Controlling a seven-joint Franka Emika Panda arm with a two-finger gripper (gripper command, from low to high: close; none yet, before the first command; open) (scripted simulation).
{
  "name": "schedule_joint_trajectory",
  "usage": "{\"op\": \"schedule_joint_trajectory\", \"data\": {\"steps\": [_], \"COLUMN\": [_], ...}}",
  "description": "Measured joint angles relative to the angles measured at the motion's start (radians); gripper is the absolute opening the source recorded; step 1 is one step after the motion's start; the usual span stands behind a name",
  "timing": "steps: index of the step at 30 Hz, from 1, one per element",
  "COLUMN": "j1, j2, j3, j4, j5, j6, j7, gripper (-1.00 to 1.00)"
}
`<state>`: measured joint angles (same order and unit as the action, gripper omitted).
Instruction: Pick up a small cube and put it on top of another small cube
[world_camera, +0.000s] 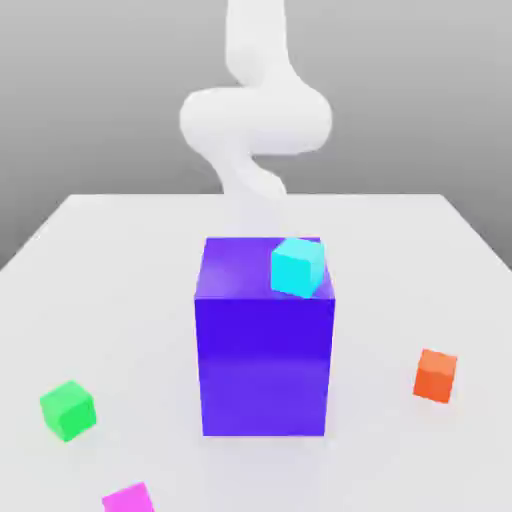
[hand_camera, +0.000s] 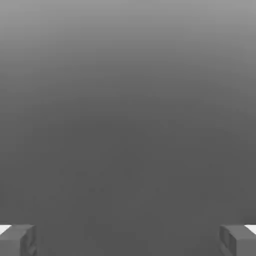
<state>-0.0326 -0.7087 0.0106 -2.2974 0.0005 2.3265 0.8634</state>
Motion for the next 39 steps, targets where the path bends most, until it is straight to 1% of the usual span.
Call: {"op": "schedule_joint_trajectory", "data": {"steps": [13, 21, 25, 29, 33, 34, 39], "j1": [-0.142, -0.188, -0.194, -0.200, -0.205, -0.205, -0.205], "j2": [0.478, 0.767, 0.912, 1.056, 1.201, 1.231, 1.231], "j3": [0.037, 0.012, -0.007, -0.027, -0.027, -0.027, -0.026], "j4": [0.014, 0.022, 0.026, 0.031, 0.057, 0.063, 0.063], "j5": [-0.026, -0.041, -0.027, 0.006, 0.019, 0.019, 0.019], "j6": [0.138, 0.222, 0.265, 0.309, 0.408, 0.430, 0.432], "j7": [0.352, 0.565, 0.657, 0.732, 0.744, 0.744, 0.745], "gripper": [0.00, 0.00, 0.00, 0.00, 0.00, -1.00, -1.00]}}
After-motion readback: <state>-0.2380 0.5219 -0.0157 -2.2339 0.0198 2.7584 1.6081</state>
